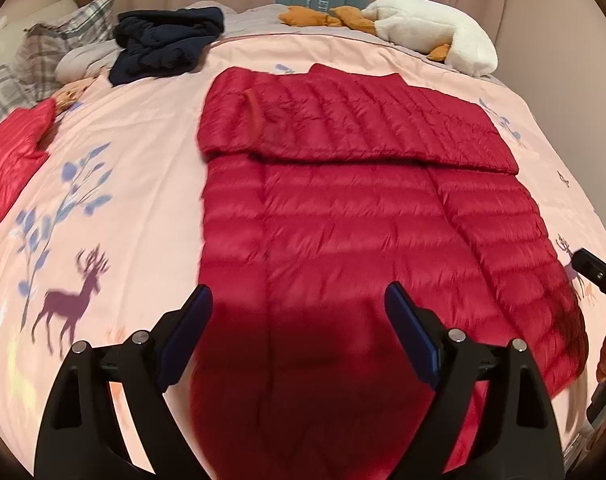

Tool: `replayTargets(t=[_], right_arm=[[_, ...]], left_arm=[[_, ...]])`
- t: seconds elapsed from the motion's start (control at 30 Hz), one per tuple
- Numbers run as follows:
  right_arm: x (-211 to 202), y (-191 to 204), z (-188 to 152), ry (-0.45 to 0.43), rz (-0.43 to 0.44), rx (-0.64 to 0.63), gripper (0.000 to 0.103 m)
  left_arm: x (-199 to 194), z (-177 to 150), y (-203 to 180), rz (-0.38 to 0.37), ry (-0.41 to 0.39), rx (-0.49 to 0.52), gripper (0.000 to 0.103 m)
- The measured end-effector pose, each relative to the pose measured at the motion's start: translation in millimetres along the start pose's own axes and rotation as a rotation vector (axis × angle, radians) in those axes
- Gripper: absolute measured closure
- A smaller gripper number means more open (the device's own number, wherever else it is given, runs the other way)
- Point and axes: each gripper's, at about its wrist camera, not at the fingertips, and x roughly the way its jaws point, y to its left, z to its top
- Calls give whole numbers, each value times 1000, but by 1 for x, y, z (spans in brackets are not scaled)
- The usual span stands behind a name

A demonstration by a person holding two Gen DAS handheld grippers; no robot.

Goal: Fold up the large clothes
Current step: 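Lower both open grippers onto the red jacket's hem edge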

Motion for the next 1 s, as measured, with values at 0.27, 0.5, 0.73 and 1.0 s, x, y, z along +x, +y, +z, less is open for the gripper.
replayTargets(t=[0.27, 0.5, 0.73, 1.0], right_arm=[[-19, -26, -31, 30, -1, 90, 15], [-21, -47, -49, 63, 28, 180, 15], [-18, -57, -65, 94, 96, 256, 13], [-9, -41, -65, 103, 149, 222, 9]], left_arm=[[-15, -32, 19, -9, 24, -66, 15], [-15, -57, 61, -137, 60, -253, 15], [-11, -81, 86, -301, 58, -398, 15], [-2, -84, 81, -488, 64, -411, 12]])
